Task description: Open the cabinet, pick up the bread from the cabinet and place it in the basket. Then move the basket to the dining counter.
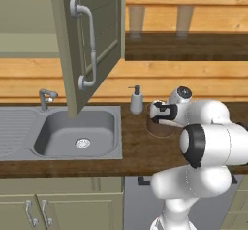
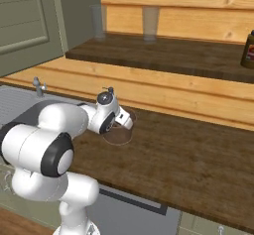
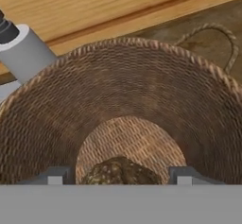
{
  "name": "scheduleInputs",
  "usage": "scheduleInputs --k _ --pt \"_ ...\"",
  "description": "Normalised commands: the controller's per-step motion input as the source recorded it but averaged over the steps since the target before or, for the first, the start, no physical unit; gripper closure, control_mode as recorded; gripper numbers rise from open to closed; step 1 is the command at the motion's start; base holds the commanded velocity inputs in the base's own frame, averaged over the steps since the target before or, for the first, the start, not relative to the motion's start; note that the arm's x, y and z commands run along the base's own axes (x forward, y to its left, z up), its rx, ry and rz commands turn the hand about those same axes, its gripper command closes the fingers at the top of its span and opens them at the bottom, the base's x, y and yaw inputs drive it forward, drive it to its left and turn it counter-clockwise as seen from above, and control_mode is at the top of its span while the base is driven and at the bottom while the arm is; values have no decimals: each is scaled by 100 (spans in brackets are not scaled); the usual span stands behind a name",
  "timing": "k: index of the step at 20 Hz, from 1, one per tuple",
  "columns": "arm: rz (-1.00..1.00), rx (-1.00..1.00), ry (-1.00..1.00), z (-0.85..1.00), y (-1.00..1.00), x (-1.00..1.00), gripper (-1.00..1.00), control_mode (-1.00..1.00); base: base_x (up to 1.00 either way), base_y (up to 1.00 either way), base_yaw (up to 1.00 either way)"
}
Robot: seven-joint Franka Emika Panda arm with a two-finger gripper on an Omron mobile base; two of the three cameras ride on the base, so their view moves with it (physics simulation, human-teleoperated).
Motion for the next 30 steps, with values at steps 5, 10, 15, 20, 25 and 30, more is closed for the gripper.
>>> scheduleInputs --k 5,10,15,20,25,30 --pt "0 0 0 42 0 -8 -100 -100 0 0 0" --pt "0 0 0 47 0 -44 -100 -100 0 0 0" --pt "0 0 -2 40 0 -59 -100 -100 0 0 0" --pt "0 0 2 33 -1 -44 -100 -100 0 0 0" --pt "-8 0 8 -2 0 -38 -100 -100 0 0 0" --pt "-14 3 19 -16 0 -9 -100 -100 0 0 0"
